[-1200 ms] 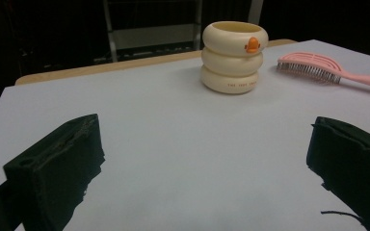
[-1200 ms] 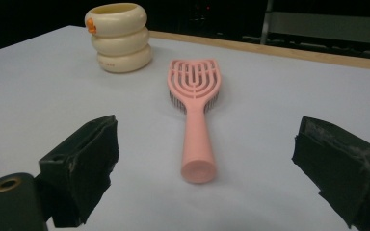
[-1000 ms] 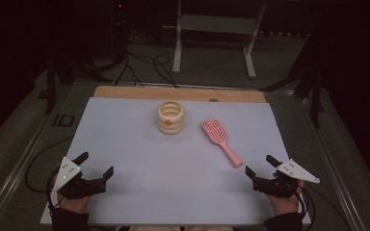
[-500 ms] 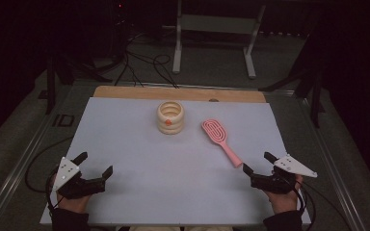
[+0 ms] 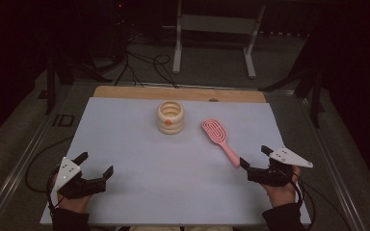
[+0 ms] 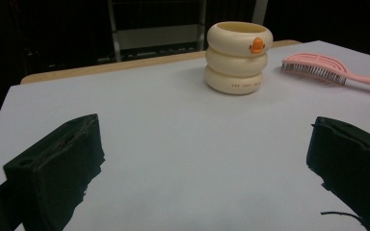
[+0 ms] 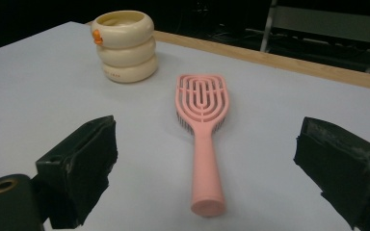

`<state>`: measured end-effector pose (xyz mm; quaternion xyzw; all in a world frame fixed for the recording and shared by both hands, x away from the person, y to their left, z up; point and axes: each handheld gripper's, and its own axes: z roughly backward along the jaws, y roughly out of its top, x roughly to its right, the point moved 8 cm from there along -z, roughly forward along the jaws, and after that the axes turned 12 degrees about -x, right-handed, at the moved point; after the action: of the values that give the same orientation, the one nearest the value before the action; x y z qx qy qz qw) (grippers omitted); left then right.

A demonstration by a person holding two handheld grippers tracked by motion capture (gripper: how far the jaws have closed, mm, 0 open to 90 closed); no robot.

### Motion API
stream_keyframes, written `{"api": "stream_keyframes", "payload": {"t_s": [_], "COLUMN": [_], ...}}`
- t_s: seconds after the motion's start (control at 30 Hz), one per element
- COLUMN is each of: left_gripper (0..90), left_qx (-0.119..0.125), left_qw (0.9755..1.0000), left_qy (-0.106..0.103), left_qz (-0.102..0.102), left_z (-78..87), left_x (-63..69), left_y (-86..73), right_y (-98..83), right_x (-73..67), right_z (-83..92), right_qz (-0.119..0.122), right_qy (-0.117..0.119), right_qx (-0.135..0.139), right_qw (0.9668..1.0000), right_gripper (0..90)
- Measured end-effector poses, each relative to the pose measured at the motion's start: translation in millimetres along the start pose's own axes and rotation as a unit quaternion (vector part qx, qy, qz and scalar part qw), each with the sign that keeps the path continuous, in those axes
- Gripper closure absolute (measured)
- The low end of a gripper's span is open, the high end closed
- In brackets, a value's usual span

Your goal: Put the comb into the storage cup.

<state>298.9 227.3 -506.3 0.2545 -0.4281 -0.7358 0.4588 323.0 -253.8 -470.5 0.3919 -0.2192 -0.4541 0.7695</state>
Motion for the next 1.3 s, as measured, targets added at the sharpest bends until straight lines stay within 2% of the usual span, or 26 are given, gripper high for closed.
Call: {"api": "stream_keyframes", "payload": {"t_s": [0.4,1.3], "left_gripper": [0.1,0.1], "left_qx": [-0.002,0.000], "left_qw": [1.0000,0.9999], "left_qy": [0.004,0.006], "left_qz": [-0.007,-0.008], "left_z": [-0.3,-1.2], "left_x": [1.1,2.3], "left_y": [-0.2,-0.2], "right_y": [14.1,37.7], "right_x": [-4.2,-12.3], "right_z": [-5.8,-13.7], "right_qz": [0.003,0.016], "right_qy": [-0.001,0.006], "right_qx": [-0.007,-0.024], "right_qw": [1.0000,0.9996], "right_gripper": [7.4,7.4]}}
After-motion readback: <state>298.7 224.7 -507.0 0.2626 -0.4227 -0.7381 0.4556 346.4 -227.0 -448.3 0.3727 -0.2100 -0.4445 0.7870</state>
